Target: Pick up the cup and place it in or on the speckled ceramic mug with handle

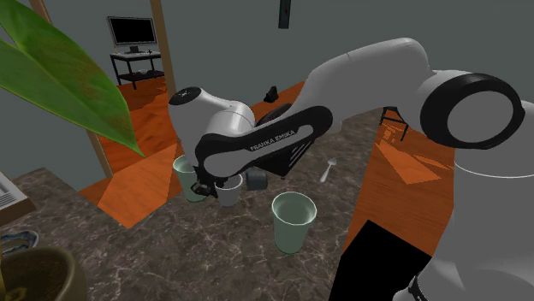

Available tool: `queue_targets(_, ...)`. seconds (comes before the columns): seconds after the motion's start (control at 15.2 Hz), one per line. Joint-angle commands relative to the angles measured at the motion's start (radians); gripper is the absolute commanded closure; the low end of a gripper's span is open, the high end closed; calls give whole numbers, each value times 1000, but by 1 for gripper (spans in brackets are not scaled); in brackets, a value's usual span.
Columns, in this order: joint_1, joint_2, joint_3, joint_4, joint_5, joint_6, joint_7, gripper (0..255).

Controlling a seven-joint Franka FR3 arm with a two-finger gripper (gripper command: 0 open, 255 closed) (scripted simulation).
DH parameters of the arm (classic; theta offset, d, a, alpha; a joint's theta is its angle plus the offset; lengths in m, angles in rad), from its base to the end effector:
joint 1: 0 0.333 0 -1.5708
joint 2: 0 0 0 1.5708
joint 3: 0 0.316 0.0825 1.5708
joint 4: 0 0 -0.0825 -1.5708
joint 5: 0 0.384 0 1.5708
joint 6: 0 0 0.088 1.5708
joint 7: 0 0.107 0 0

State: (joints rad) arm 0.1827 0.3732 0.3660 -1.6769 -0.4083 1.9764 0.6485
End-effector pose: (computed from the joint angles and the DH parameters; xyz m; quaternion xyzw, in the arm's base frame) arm 0.5807 0.2978 0.3957 0.9923 0.0252 0.0502 0.1105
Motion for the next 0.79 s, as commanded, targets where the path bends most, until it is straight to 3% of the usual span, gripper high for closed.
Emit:
queue_targets(0.0,0,-7,2,16,6,-22,-8,255)
queue_targets(0.73,3,-41,11,117,33,-148,-49,255)
